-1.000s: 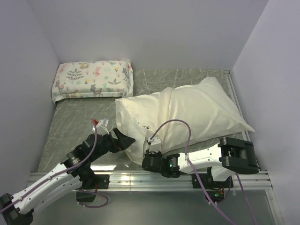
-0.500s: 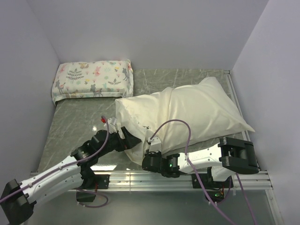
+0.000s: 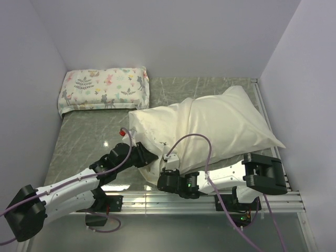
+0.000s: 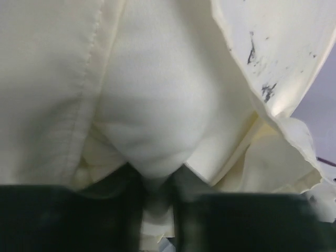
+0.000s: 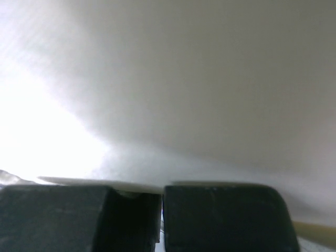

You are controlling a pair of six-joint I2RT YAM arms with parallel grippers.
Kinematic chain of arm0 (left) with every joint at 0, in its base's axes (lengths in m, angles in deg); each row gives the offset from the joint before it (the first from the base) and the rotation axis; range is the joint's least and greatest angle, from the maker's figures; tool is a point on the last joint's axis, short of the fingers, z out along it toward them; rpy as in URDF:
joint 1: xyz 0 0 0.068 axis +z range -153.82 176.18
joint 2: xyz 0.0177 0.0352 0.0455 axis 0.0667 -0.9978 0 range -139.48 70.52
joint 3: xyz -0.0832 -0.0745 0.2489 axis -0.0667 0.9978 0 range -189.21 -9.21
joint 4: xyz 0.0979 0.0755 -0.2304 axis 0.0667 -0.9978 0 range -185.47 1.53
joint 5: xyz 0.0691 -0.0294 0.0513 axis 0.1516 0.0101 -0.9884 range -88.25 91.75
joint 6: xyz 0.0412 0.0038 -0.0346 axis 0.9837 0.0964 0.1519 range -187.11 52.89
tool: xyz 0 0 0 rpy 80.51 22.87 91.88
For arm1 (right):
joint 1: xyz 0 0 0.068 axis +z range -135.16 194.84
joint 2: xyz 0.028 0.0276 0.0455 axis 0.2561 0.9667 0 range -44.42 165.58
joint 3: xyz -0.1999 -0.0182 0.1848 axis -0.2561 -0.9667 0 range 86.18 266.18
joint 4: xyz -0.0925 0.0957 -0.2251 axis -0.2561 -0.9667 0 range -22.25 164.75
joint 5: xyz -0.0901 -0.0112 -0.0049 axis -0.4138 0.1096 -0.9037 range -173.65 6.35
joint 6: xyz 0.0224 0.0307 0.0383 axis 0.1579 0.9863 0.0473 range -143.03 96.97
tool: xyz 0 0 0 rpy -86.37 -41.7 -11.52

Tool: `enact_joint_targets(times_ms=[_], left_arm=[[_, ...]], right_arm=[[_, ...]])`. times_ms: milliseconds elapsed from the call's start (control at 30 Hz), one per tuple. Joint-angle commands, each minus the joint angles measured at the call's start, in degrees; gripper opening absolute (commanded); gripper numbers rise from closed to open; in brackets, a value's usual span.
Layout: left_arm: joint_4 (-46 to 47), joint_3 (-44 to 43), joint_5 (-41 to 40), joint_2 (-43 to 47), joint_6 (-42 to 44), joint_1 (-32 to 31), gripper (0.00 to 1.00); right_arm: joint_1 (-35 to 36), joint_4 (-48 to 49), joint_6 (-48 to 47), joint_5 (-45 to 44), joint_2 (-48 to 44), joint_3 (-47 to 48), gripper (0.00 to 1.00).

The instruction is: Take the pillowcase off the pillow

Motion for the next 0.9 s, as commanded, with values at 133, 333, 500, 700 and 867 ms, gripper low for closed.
enact_joint_targets(times_ms=[133, 333, 500, 700, 867], left_arm=[[-1.9, -7.2, -2.0, -1.4, 0.1, -0.2, 0.0], [-12.2, -16.5, -4.2, 1.5, 2.0, 4.4, 0.0], [-17.6, -21.0, 0.0, 2.8, 4.0, 10.4, 0.0], [-21.5, -22.3, 3.9, 6.8, 4.8, 12.7, 0.0], [-19.1, -16.2, 9.2, 11.8, 2.3, 12.6, 0.0]], right_arm=[[-0.2, -1.9, 0.7, -2.8, -0.2, 2.4, 0.0], [-1.0, -6.0, 3.9, -4.9, -1.6, 0.8, 0.0], [-3.9, -8.5, 6.7, -6.1, -4.9, -3.0, 0.0], [-12.4, -11.3, 7.5, -6.1, -10.7, -7.8, 0.0], [-15.3, -11.9, 4.8, -6.8, -13.9, -8.6, 0.0]])
